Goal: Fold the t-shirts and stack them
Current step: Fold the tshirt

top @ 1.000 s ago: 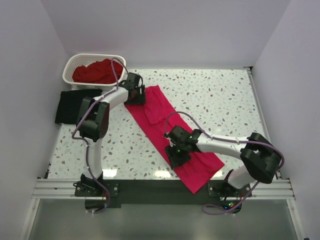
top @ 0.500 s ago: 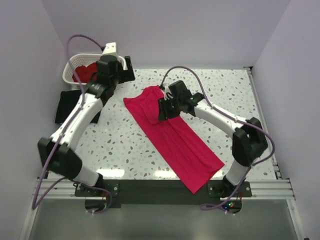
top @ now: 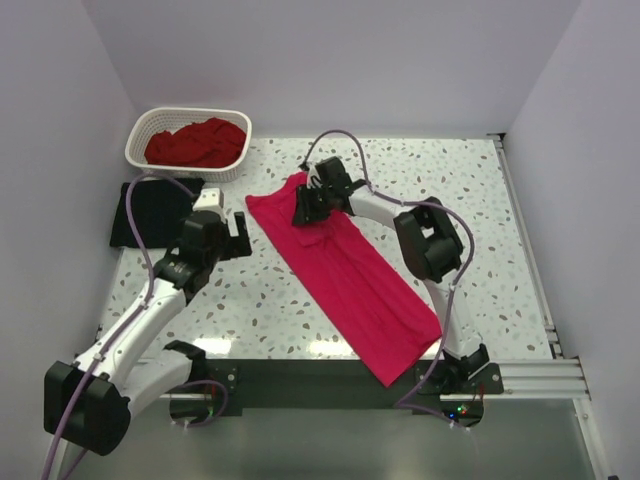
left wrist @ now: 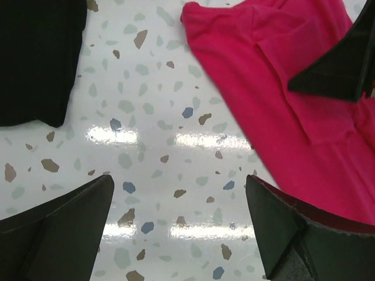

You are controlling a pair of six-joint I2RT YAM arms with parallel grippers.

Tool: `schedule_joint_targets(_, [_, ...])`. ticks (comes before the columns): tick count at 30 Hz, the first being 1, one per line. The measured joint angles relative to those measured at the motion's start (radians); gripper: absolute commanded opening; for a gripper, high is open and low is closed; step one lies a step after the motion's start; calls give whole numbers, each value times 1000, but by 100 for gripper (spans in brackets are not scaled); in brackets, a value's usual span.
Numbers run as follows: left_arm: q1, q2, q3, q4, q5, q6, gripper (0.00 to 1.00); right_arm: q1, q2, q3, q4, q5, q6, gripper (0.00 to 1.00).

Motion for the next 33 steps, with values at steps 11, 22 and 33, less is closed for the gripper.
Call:
schedule_joint_targets(11, [0,3,-34,27,63,2,100,-177,135,143,136,45,243,48])
schedule_joint_targets(22, [0,33,-34,38,122,9,100,-378,213,335,75,126,306,69])
schedule_joint_targets(33, [0,95,-34,34,213,8,99,-344,-216,56,-182,204,120,65])
